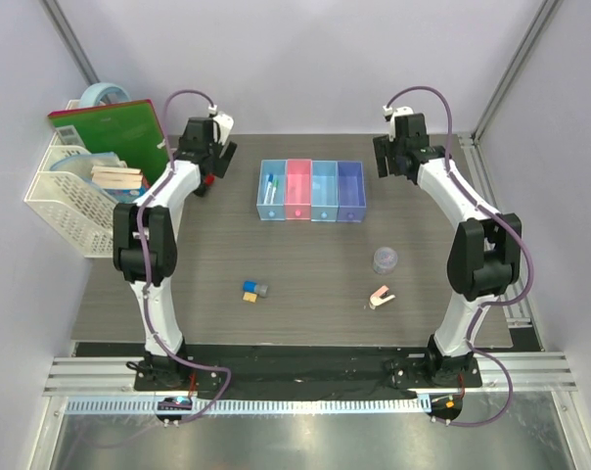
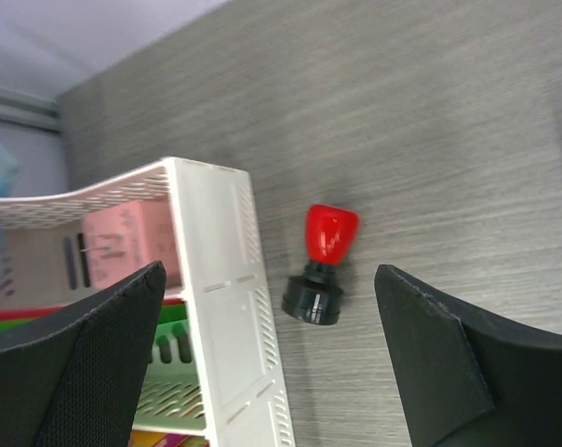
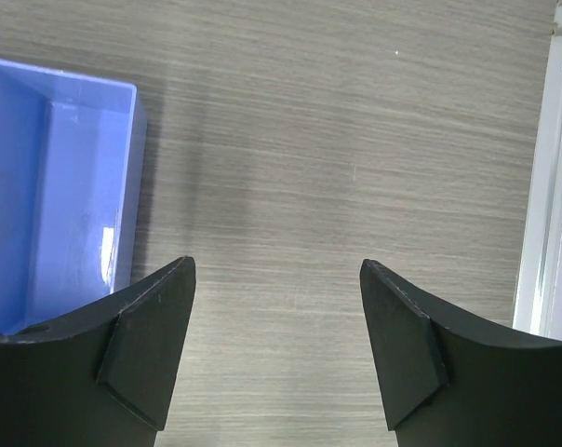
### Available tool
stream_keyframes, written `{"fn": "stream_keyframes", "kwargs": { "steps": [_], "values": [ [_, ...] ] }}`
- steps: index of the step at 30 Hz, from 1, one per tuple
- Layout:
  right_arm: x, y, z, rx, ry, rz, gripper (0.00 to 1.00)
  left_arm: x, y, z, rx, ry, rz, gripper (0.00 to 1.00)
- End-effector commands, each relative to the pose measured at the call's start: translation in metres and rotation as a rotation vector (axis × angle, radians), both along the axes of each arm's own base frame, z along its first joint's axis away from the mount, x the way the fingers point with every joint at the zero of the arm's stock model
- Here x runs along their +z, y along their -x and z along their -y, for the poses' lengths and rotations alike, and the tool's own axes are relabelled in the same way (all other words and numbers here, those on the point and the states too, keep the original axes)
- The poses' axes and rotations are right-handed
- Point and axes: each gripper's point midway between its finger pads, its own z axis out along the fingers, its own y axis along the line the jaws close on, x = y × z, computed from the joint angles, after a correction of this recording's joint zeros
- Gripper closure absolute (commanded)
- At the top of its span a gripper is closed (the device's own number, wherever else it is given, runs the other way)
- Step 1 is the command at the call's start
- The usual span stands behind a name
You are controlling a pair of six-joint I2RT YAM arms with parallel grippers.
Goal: Sort the stationery into containers
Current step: Pick up the stationery from the corner of the board.
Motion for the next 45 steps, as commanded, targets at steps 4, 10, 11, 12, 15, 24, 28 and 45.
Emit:
{"fn": "stream_keyframes", "kwargs": {
  "steps": [4, 10, 11, 12, 15, 24, 28, 45],
  "values": [
    [0.034, 0.009, -0.001, -0.002, -0.031, 0.081, 0.23, -0.04, 0.006, -0.007, -0.075, -0.002, -0.157, 0.09],
    [0.03, 0.014, -0.001, -0.002, -0.032, 0.069, 0.23, -0.056, 0.006, -0.025, -0.066, -0.005, -0.215, 0.1],
    [0.029, 0.015, -0.001, -0.002, -0.032, 0.068, 0.23, -0.058, 0.006, -0.026, -0.07, 0.001, -0.227, 0.1],
    [0.03, 0.015, 0.0, -0.004, -0.031, 0.07, 0.23, -0.059, 0.005, -0.027, -0.071, 0.0, -0.229, 0.1],
    [0.03, 0.017, 0.0, -0.005, -0.034, 0.07, 0.23, -0.071, 0.008, -0.029, -0.092, 0.0, -0.266, 0.1],
    [0.039, 0.017, -0.001, -0.002, -0.039, 0.089, 0.23, -0.098, 0.013, -0.034, -0.091, 0.003, -0.34, 0.13],
    [0.04, 0.017, -0.001, -0.002, -0.039, 0.09, 0.23, -0.103, 0.013, -0.036, -0.088, 0.003, -0.346, 0.15],
    [0.045, 0.02, -0.001, -0.004, -0.043, 0.101, 0.24, -0.131, 0.018, -0.043, -0.073, -0.011, -0.397, 0.31]
  ]
}}
